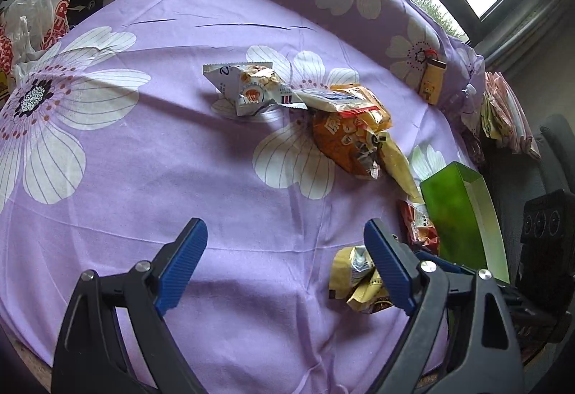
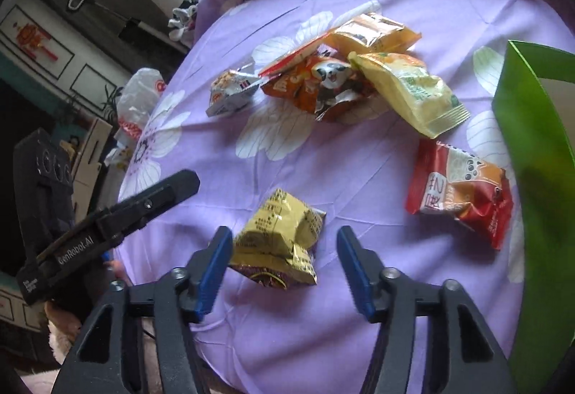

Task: Organize snacks
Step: 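Grasp the yellow crinkled snack packet with the right gripper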

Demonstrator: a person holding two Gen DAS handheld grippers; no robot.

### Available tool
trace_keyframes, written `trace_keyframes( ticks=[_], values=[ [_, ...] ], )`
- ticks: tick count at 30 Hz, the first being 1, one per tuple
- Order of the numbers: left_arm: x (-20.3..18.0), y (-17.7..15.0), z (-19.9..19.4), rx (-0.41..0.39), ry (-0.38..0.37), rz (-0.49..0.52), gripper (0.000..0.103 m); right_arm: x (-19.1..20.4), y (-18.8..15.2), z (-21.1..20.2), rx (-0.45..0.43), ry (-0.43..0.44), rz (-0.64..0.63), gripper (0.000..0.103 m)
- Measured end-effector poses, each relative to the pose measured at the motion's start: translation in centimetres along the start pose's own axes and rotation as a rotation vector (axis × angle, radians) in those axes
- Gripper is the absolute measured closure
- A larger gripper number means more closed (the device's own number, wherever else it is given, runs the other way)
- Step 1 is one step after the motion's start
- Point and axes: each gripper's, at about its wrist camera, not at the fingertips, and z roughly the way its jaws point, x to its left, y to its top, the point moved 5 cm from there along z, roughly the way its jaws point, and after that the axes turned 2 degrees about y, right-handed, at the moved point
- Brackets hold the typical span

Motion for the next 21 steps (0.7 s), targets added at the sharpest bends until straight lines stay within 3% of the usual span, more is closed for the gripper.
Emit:
trace_keyframes(
  ticks=[5,15,21],
  values=[
    [-1.3,-0.8,0.9,0.05,-0.044,0.033,0.014,-1.5,0.9,-1.9,-0.103,0.032,0.096,0.028],
    [-5.8,-3.8,2.4,0.145,-0.122,0.187,0.014,-2.2,0.7,-0.4,-0.064,0.053,0.146,0.029],
    [-6.9,-4.9,3.6,0.178,-0.127,0.236,0.015,-2.0,0.2,0.3,-0.031,0.055,0.125,0.051]
  ],
)
